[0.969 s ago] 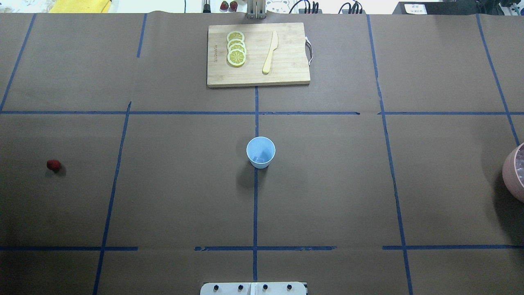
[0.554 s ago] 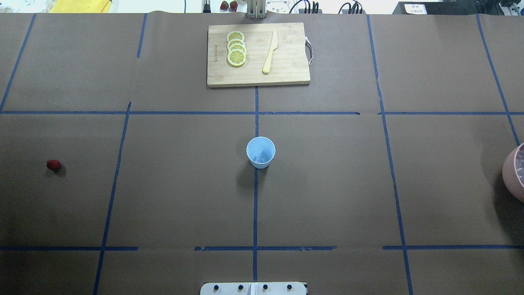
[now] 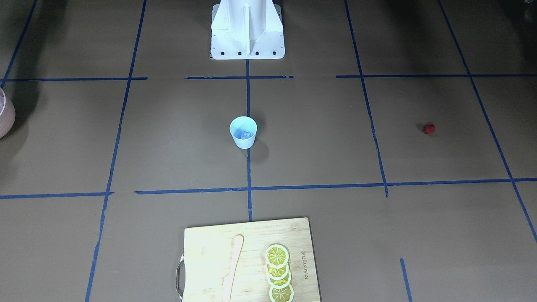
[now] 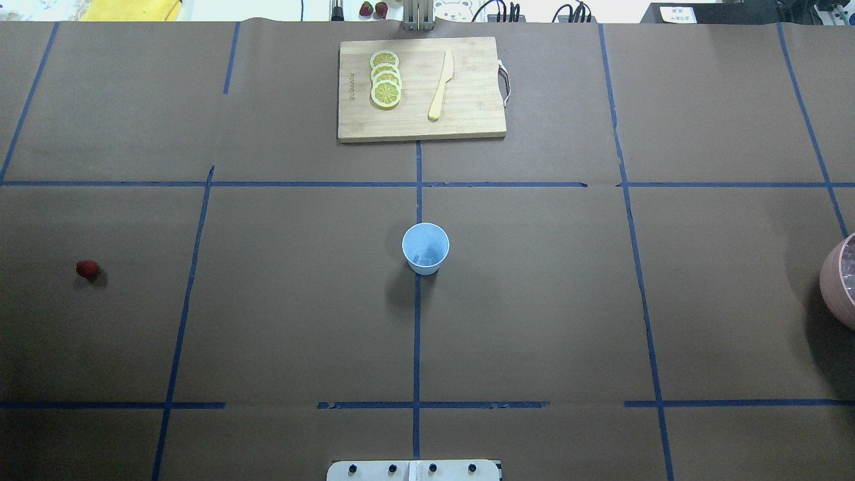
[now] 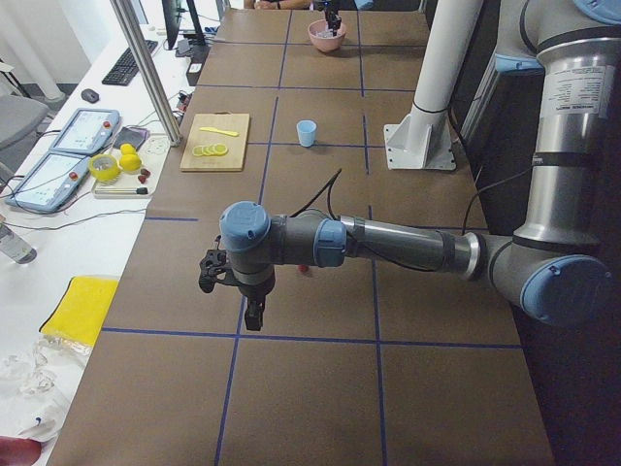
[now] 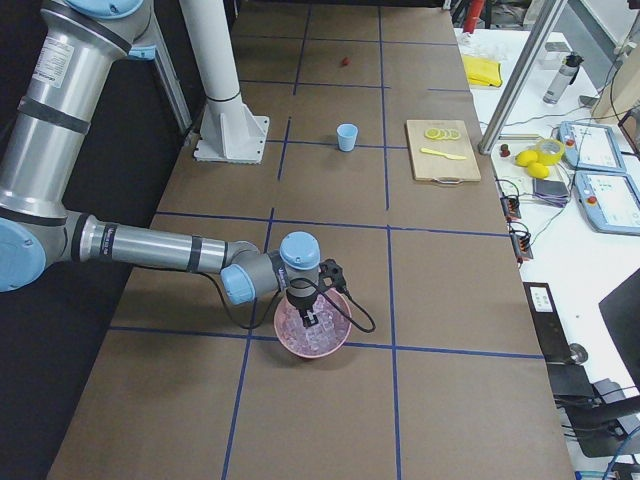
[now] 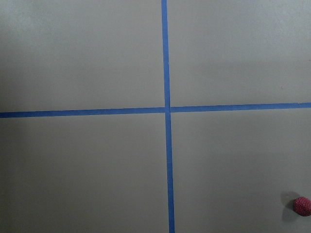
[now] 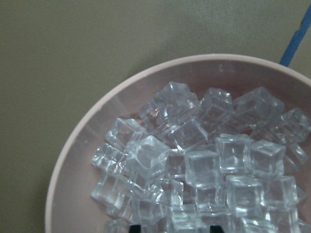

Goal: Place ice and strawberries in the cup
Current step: 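Grasp another ice cube from the pink bowl with the right gripper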

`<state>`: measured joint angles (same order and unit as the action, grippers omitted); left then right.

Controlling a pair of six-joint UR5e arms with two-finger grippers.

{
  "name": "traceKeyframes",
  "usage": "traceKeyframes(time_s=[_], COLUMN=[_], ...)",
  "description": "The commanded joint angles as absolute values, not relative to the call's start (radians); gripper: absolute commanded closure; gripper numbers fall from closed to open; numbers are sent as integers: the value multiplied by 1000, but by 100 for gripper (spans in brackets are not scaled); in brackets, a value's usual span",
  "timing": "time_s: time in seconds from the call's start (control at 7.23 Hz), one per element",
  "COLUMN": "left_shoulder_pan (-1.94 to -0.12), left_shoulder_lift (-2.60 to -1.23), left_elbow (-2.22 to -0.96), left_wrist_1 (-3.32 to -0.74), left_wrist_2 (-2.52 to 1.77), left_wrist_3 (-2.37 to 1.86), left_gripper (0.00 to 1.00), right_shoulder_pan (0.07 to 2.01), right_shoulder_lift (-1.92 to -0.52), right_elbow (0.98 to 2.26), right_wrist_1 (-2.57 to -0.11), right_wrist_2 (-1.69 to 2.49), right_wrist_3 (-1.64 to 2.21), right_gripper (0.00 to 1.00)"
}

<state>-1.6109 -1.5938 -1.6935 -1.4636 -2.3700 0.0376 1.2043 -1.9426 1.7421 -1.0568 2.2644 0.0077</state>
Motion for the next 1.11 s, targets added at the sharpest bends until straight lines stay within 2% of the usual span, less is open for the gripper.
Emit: traceKeyframes(time_s=[0.0, 0.28, 0.42, 0.69, 0.83, 0.97], left_shoulder_pan=[-1611, -1612, -1612, -1612, -1614, -1614], left_shoulder_lift=[-1594, -1592, -1592, -1592, -1592, -1591], left_elbow=[-1695, -1707, -1707, -1715, -1713, -1715], left_wrist_1=[-1463, -1459, -1459, -1459, -1459, -1457], left_wrist_2=[-2370, -2370, -2370, -2370, -2368, -2370], left_wrist_3=[37, 37, 37, 37, 37, 37], left_gripper=[0, 0, 0, 0, 0, 0], right_shoulder_pan=[1204, 1206, 1206, 1206, 1207, 1218], right_shoulder_lift=[-1944, -1945, -1945, -1942, -1942, -1942], right_elbow=[1736, 1738, 1738, 1740, 1741, 1749], right_wrist_1=[-1057, -1055, -1055, -1055, -1055, -1054], right_wrist_2=[2264, 2266, 2266, 2267, 2267, 2267], right_wrist_3=[8, 8, 6, 5, 5, 5], right_gripper=[44, 44, 49, 76, 95, 100])
